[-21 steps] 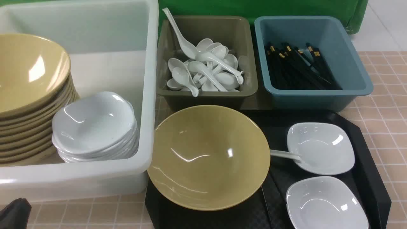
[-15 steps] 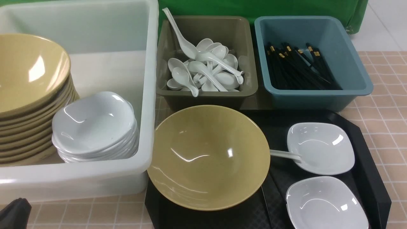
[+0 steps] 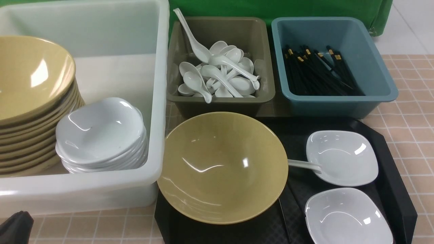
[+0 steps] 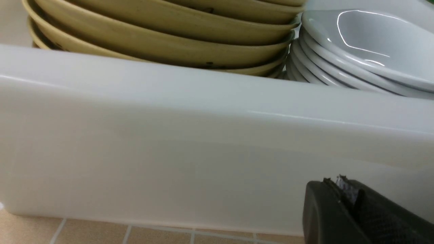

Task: On brown table put chopsticks spoon bowls plates into blue grey white boxes.
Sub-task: 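Grasp the large bowl on the tray by its rim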

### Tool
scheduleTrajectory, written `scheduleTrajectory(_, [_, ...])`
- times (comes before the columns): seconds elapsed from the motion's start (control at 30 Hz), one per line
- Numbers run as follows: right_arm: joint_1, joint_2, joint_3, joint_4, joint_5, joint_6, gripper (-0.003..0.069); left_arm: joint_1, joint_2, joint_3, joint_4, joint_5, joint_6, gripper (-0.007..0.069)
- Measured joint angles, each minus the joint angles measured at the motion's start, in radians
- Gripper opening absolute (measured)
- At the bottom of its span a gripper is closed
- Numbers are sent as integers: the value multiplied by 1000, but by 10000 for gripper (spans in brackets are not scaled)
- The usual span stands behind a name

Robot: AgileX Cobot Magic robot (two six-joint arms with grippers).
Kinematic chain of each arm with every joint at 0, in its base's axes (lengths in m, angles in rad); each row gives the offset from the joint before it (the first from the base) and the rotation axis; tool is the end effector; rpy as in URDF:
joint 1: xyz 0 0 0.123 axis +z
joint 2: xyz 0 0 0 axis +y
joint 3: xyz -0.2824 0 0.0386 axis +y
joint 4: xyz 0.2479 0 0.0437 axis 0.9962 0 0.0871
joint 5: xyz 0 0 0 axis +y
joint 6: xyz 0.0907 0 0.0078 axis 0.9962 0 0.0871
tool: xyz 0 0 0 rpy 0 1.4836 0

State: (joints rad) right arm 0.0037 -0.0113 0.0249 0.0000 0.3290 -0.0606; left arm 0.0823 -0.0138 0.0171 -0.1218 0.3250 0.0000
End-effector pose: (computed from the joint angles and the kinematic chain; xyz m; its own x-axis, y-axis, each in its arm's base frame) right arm 0.0537 0.0002 0.1756 -0.2519 -0.0615 -0.9658 -0.0190 0.9981 -0.0586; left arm 0.0536 0.0009 0.1789 -0.2291 -0.1344 -0.9641 -0.0714 0.9901 -0.1211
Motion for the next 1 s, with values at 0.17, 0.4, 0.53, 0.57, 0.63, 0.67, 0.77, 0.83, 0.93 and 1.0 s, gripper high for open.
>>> scheduleTrajectory(0.17, [0, 0, 0, 0, 0, 0, 132, 0, 0, 0, 0, 0, 0, 7])
scheduleTrajectory(0.4, [0, 0, 0, 0, 0, 0, 139, 0, 0, 0, 0, -6, 0, 7])
scheduleTrajectory(0.53, [0, 0, 0, 0, -11, -27, 143, 0, 0, 1, 0, -55, 0, 7])
scheduleTrajectory(0.57, [0, 0, 1, 0, -22, -27, 144, 0, 0, 1, 0, -80, 0, 7])
scheduleTrajectory(0.63, [0, 0, 4, 0, -80, -29, 147, 0, 0, 1, 0, -155, 0, 7])
scheduleTrajectory(0.67, [0, 0, 4, 0, -88, -29, 147, 0, 0, 1, 0, -175, 0, 7])
scheduleTrajectory(0.77, [0, 0, 4, 5, -271, -29, 153, 0, 0, 1, 0, -354, 0, 7])
scheduleTrajectory(0.83, [0, 0, 4, 0, -390, -29, 153, 0, 0, 1, 0, -450, 0, 7])
scheduleTrajectory(0.93, [0, 0, 4, 0, -598, -3, 158, 0, 0, 1, 0, -603, 0, 7])
scheduleTrajectory(1.0, [0, 0, 4, 5, -762, 108, 161, 0, 0, 1, 0, -729, 0, 7])
